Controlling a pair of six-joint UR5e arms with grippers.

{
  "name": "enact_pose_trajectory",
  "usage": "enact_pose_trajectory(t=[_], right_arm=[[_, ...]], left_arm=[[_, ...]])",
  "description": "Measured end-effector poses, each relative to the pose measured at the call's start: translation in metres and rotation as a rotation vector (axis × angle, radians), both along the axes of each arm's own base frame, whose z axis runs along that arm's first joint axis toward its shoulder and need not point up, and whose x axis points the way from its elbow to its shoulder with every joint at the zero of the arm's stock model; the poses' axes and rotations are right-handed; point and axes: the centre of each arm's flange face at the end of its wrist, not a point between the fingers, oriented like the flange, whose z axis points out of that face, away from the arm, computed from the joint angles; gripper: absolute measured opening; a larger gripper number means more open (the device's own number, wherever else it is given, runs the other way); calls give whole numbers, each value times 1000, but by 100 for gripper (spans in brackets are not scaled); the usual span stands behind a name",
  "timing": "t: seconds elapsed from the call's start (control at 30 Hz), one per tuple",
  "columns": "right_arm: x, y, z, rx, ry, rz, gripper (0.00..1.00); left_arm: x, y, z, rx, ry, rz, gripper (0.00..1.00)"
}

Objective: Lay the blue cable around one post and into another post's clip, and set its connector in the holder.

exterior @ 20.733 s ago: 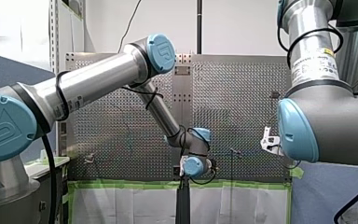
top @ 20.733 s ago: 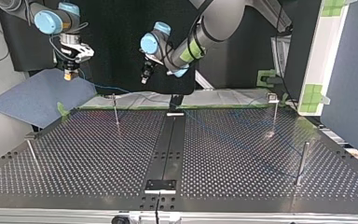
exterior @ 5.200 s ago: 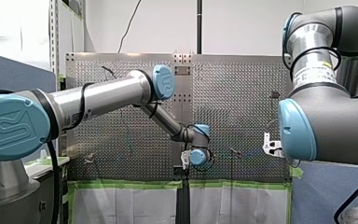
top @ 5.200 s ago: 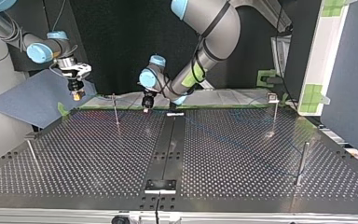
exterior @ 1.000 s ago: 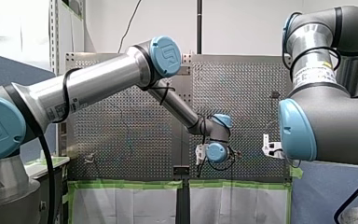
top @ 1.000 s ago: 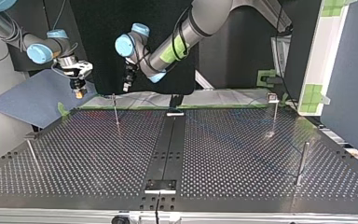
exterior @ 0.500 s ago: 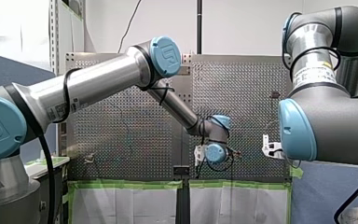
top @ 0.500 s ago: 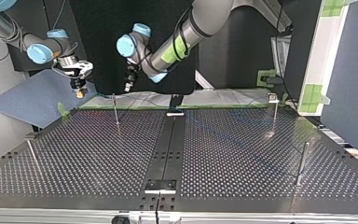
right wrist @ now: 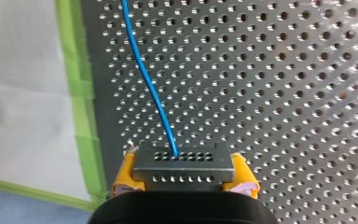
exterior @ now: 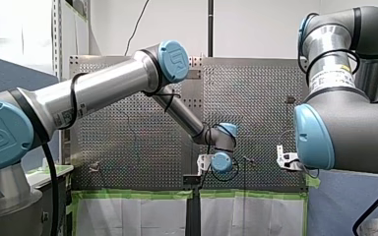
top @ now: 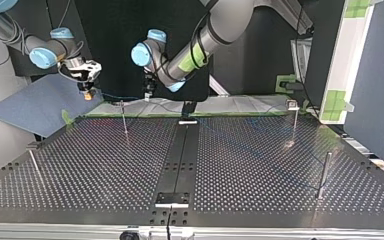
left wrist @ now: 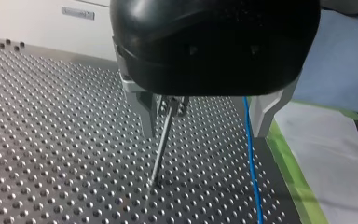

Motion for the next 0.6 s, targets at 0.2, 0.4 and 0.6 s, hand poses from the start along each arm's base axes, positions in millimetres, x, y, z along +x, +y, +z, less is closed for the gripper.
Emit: enact_pose_trajectory(t=[0.2,0.4,0.6], right_arm=[[-2,12,-6,40,37,12,0],[-5,18,-7,41,66,26,0],[-9,20,2,26,70,33,0]], left_arm=[[7,9,-2,21,19,11,100],[9,16,-5,51,52,-3,100],[6,18,-9,79,96,-42,100]])
